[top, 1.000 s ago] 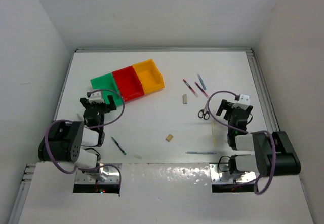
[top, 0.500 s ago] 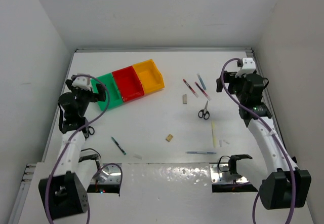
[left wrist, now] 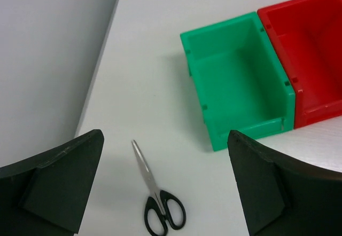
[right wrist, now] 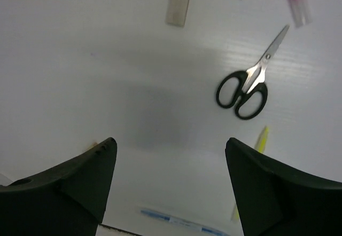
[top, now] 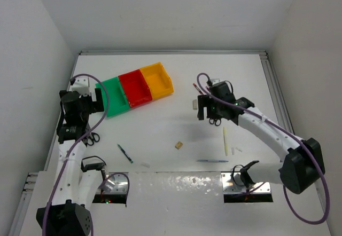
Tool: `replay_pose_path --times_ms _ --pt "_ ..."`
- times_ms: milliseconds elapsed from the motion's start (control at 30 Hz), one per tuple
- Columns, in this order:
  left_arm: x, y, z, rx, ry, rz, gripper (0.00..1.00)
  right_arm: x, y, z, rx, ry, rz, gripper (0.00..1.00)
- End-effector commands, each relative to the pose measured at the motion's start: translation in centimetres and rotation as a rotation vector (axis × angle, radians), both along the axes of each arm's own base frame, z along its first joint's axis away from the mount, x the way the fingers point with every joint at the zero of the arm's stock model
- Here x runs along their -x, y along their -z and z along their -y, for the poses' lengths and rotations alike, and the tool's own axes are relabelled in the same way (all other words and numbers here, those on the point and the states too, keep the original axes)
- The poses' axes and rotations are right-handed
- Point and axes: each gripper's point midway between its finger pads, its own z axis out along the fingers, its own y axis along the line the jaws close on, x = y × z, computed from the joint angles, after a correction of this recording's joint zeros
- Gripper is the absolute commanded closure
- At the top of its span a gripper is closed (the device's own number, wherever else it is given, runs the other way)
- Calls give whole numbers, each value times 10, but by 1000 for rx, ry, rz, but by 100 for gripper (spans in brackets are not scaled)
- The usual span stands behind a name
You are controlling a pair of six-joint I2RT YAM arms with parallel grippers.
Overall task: Sort the stationery into containers
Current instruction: Pick up the stationery from the center of the board.
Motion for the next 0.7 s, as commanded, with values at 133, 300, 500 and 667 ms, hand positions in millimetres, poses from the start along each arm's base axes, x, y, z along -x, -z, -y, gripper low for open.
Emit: replay_pose_path --times_ms 133,300,500,667 --pt "11 12 -1 113 -132 7 0 -19 13 -19 54 65 17 29" --pt "14 12 -7 102 -188 31 0 -71 53 -39 129 -18 -106 35" --pt "26 4 -28 33 -291 63 0 -109 77 -46 210 -37 -146 40" --pt "29 13 -32 56 -337 50 0 -117 111 -36 255 -11 -200 40"
